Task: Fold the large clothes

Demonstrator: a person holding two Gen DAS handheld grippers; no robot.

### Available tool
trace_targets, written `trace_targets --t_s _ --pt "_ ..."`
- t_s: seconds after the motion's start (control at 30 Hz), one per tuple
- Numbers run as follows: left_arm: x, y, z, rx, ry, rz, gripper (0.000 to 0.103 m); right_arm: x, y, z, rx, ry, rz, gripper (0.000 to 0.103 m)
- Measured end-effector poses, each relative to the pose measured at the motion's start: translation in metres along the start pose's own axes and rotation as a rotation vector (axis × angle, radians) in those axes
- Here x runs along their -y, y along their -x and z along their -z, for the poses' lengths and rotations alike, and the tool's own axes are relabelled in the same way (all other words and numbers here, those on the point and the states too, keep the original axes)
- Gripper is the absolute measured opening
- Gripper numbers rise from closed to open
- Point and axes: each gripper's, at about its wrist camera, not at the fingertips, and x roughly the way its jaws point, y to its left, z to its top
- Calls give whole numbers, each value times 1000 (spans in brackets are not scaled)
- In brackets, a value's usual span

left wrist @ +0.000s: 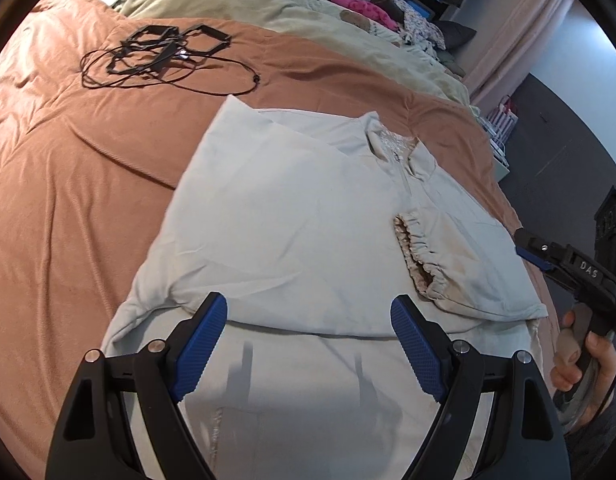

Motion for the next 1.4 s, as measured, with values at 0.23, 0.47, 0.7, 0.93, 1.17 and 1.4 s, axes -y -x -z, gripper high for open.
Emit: trace_targets --t_s 0.23,0.47,0.7,0.93,1.17,1.4 --pt "42 -27 -5 -38 -19 44 85 68 36 -1 22 -37 104 58" --pt "85 -70 -13 -103 -21 75 85 134 60 12 25 -94 168 58" --pt "127 -123 -15 -186 -67 53 85 203 88 29 32 -149 251 58" --pt "148 -163 -5 -256 -76 30 64 268 107 53 20 -230 312 58" --pt "163 -162 -2 -236 -146 -25 16 295 97 77 -66 -237 281 58" --pt "152 -120 -12 -163 -180 -62 14 311 67 92 -112 -262 323 58"
